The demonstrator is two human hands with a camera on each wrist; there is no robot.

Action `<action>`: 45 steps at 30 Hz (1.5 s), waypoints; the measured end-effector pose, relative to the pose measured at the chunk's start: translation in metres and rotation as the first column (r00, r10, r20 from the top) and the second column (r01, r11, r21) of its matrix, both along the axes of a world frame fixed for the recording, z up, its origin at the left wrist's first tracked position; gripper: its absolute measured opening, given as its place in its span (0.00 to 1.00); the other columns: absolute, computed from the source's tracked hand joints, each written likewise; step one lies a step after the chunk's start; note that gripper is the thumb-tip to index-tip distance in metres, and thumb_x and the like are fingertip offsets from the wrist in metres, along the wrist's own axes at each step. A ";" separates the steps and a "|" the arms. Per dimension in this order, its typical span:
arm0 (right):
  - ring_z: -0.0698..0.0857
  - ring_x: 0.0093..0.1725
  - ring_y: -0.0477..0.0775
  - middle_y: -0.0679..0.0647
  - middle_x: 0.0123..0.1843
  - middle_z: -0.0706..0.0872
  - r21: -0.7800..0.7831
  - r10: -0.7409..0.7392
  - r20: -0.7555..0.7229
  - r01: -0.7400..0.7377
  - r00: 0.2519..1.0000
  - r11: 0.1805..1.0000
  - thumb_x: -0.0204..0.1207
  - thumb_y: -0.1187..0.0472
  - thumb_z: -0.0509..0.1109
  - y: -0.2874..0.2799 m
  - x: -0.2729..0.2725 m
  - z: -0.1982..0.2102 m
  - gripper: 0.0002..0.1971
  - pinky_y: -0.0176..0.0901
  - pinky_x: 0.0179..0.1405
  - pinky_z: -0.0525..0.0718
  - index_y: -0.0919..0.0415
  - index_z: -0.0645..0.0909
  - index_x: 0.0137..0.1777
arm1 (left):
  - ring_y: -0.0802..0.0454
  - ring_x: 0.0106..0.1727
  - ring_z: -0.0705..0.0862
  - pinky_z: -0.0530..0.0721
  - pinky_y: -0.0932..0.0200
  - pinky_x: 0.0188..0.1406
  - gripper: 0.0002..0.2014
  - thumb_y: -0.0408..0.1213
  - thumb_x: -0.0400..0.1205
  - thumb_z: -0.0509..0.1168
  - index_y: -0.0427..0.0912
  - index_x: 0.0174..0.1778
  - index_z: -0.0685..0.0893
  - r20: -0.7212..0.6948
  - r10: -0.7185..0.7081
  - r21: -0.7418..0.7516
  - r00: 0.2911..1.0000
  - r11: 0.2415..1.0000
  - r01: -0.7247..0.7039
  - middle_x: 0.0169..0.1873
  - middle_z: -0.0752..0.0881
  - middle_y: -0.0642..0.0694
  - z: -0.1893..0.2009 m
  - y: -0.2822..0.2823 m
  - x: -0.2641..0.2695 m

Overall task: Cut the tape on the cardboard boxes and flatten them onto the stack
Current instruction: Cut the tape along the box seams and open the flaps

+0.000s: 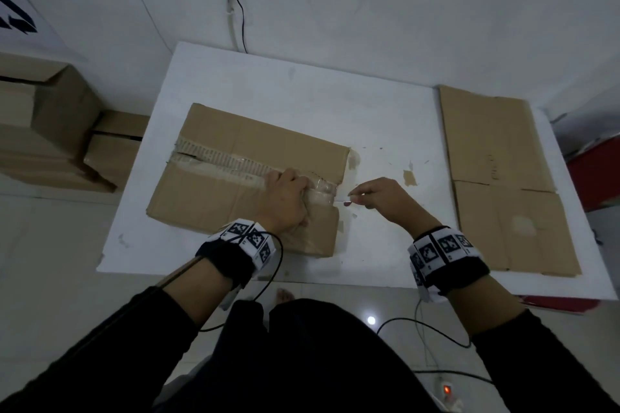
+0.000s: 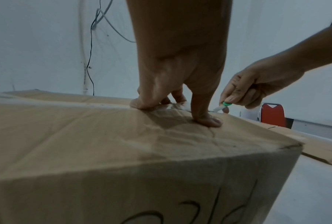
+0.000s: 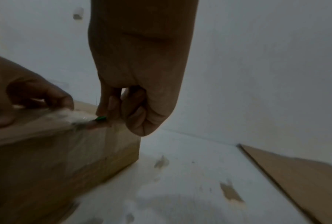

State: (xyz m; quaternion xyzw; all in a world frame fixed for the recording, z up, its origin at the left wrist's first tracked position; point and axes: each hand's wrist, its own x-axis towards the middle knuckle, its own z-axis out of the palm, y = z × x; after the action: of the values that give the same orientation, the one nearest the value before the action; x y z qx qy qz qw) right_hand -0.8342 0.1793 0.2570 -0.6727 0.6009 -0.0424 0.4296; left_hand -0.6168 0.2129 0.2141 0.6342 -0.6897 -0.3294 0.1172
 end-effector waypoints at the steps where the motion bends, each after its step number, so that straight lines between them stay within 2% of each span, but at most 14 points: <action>1: 0.82 0.40 0.57 0.59 0.43 0.90 -0.020 -0.030 0.030 0.030 0.999 0.999 0.79 0.62 0.72 0.006 0.001 -0.005 0.06 0.46 0.43 0.80 0.57 0.92 0.46 | 0.42 0.64 0.66 0.63 0.57 0.63 0.37 0.41 0.60 0.83 0.45 0.67 0.80 0.002 -0.006 -0.015 1.000 1.000 0.006 0.61 0.74 0.45 -0.001 0.000 0.000; 3: 0.84 0.37 0.57 0.56 0.39 0.88 -0.017 -0.096 0.078 0.098 0.992 0.995 0.81 0.64 0.71 0.016 0.002 -0.013 0.07 0.37 0.37 0.80 0.60 0.90 0.50 | 0.43 0.64 0.65 0.63 0.58 0.62 0.37 0.42 0.59 0.83 0.45 0.66 0.80 0.002 -0.011 -0.028 1.000 1.000 0.011 0.61 0.73 0.46 -0.003 0.001 0.002; 5: 0.80 0.32 0.44 0.46 0.33 0.84 0.098 -0.090 0.044 0.086 0.995 0.992 0.81 0.66 0.70 0.020 -0.003 -0.015 0.09 0.23 0.26 0.73 0.64 0.89 0.56 | 0.45 0.63 0.64 0.68 0.56 0.64 0.36 0.42 0.59 0.84 0.47 0.64 0.81 -0.028 0.008 -0.040 1.000 0.999 -0.009 0.62 0.71 0.46 -0.002 0.002 0.003; 9: 0.74 0.23 0.37 0.41 0.22 0.79 0.189 -0.049 -0.003 0.048 0.999 0.981 0.81 0.62 0.70 0.034 -0.032 -0.023 0.07 0.30 0.25 0.68 0.60 0.90 0.50 | 0.45 0.65 0.63 0.71 0.52 0.67 0.32 0.44 0.62 0.81 0.46 0.63 0.81 0.056 -0.034 -0.113 0.998 0.993 0.040 0.64 0.68 0.44 0.009 0.000 0.004; 13: 0.68 0.25 0.46 0.48 0.27 0.77 0.082 -0.329 0.156 0.320 0.931 0.944 0.84 0.57 0.67 0.046 -0.055 -0.037 0.09 0.33 0.24 0.65 0.55 0.89 0.50 | 0.46 0.62 0.71 0.77 0.47 0.64 0.27 0.53 0.72 0.71 0.43 0.64 0.81 0.105 -0.124 -0.021 0.987 0.992 0.127 0.60 0.70 0.45 0.014 0.003 0.002; 18: 0.72 0.25 0.52 0.56 0.36 0.90 0.075 -0.477 0.353 0.483 0.805 0.872 0.86 0.58 0.64 0.052 -0.046 -0.037 0.08 0.39 0.26 0.70 0.57 0.84 0.56 | 0.44 0.63 0.72 0.74 0.53 0.67 0.20 0.48 0.79 0.66 0.38 0.61 0.81 -0.035 0.151 -0.013 0.988 0.988 -0.152 0.64 0.69 0.42 -0.002 0.017 -0.028; 21: 0.71 0.25 0.43 0.50 0.33 0.82 0.013 -0.444 0.384 0.476 0.810 0.879 0.88 0.56 0.60 0.052 -0.029 -0.041 0.13 0.35 0.27 0.66 0.59 0.85 0.56 | 0.46 0.67 0.71 0.70 0.52 0.73 0.20 0.38 0.77 0.70 0.39 0.66 0.82 -0.336 0.411 0.112 0.847 0.911 -0.397 0.65 0.68 0.43 -0.010 0.020 -0.041; 24: 0.80 0.35 0.38 0.43 0.36 0.82 -0.072 -0.342 0.354 0.390 0.871 0.918 0.87 0.55 0.62 0.056 -0.014 -0.047 0.11 0.26 0.36 0.73 0.55 0.87 0.56 | 0.46 0.67 0.70 0.72 0.50 0.73 0.21 0.29 0.76 0.71 0.39 0.66 0.83 -0.506 0.481 0.133 0.716 0.864 -0.486 0.62 0.66 0.46 -0.017 0.024 -0.046; 28: 0.84 0.48 0.39 0.36 0.41 0.84 -0.139 -0.313 0.322 0.372 0.893 0.918 0.83 0.54 0.69 0.057 0.000 -0.054 0.06 0.23 0.46 0.77 0.49 0.86 0.56 | 0.44 0.69 0.69 0.71 0.49 0.73 0.22 0.25 0.76 0.70 0.42 0.66 0.83 -0.543 0.446 0.104 0.712 0.876 -0.470 0.61 0.64 0.48 -0.021 0.026 -0.044; 32: 0.80 0.43 0.36 0.46 0.43 0.82 -0.204 -0.344 0.330 0.422 0.879 0.883 0.83 0.55 0.69 0.051 0.009 -0.054 0.05 0.21 0.42 0.74 0.53 0.83 0.56 | 0.43 0.68 0.69 0.71 0.46 0.73 0.25 0.23 0.75 0.70 0.46 0.67 0.83 -0.556 0.436 0.110 0.708 0.882 -0.458 0.61 0.64 0.49 -0.023 0.027 -0.044; 38: 0.80 0.45 0.31 0.46 0.47 0.84 -0.256 -0.364 0.354 0.464 0.861 0.848 0.84 0.56 0.68 0.045 0.021 -0.060 0.07 0.23 0.41 0.76 0.60 0.78 0.52 | 0.44 0.71 0.66 0.64 0.50 0.77 0.28 0.24 0.75 0.70 0.47 0.71 0.79 -0.515 0.380 0.062 0.768 0.911 -0.409 0.61 0.63 0.48 -0.026 0.030 -0.044; 40: 0.80 0.43 0.31 0.46 0.46 0.83 -0.257 -0.357 0.358 0.459 0.863 0.851 0.84 0.57 0.67 0.037 0.029 -0.062 0.07 0.23 0.40 0.75 0.60 0.76 0.51 | 0.40 0.71 0.67 0.65 0.50 0.76 0.31 0.24 0.75 0.70 0.53 0.73 0.76 -0.514 0.351 0.033 0.783 0.920 -0.391 0.62 0.62 0.48 -0.026 0.032 -0.044; 43: 0.78 0.38 0.35 0.47 0.42 0.80 -0.313 -0.416 0.377 0.536 0.828 0.784 0.86 0.58 0.65 0.017 0.034 -0.068 0.07 0.25 0.36 0.74 0.63 0.75 0.52 | 0.31 0.64 0.72 0.73 0.42 0.70 0.38 0.30 0.73 0.65 0.81 0.67 0.66 -0.575 0.347 0.101 0.741 0.929 -0.357 0.64 0.60 0.48 -0.022 0.032 -0.043; 45: 0.76 0.37 0.38 0.49 0.41 0.79 -0.315 -0.532 0.359 0.636 0.767 0.704 0.87 0.60 0.63 -0.002 0.028 -0.075 0.09 0.29 0.33 0.73 0.66 0.75 0.56 | 0.30 0.62 0.73 0.76 0.41 0.67 0.37 0.31 0.74 0.65 0.80 0.67 0.66 -0.558 0.326 0.105 0.763 0.940 -0.325 0.65 0.60 0.50 -0.021 0.032 -0.042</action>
State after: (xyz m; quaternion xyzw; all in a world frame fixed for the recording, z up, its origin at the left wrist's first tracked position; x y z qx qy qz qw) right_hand -0.8067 0.1775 0.1824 -0.5107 0.7035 -0.3864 0.3082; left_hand -0.6592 0.2446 0.1927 0.6171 -0.5026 -0.4781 0.3714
